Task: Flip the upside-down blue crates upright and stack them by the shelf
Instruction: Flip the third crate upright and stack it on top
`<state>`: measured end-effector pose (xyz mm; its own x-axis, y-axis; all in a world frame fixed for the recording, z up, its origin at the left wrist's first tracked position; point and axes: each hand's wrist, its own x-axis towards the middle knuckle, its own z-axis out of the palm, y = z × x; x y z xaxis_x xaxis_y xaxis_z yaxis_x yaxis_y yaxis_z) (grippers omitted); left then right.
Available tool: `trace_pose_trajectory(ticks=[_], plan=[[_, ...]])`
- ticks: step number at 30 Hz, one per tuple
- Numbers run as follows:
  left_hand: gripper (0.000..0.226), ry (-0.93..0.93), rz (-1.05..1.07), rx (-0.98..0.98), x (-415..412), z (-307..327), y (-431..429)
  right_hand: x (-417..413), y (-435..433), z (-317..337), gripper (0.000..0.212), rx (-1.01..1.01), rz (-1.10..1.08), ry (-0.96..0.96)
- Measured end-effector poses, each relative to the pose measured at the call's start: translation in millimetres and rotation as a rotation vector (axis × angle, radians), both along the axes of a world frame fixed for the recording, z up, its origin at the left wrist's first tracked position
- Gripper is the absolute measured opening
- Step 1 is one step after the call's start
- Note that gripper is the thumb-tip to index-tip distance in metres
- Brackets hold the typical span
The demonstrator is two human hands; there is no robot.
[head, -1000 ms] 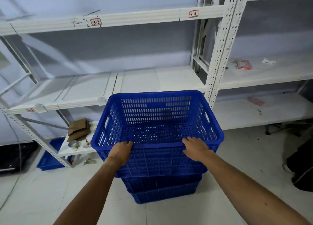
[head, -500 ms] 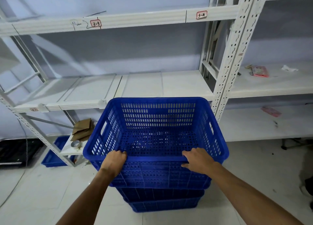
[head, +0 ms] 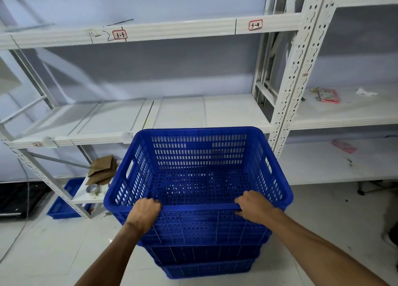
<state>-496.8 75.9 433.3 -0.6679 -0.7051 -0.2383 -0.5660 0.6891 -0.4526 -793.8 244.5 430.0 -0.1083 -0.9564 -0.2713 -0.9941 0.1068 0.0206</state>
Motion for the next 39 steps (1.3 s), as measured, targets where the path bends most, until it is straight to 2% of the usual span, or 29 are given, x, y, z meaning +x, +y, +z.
trace_pose_trajectory(ticks=[12, 19, 25, 39], plan=[[0.019, 0.092, 0.034, -0.044, -6, 10, 1, -9, -14, 21, 0.023, -0.043, -0.015, 0.090], [0.014, 0.143, 0.062, 0.013, -22, -9, 17, -13, 6, -5, 0.026, -0.059, -0.185, 0.071], [0.035, 0.269, 0.037, 0.042, -1, -17, 1, -14, 5, -11, 0.024, -0.083, -0.188, 0.073], [0.032, 0.250, 0.005, 0.102, 5, -22, -17, -12, 13, -16, 0.036, -0.110, -0.155, 0.108]])
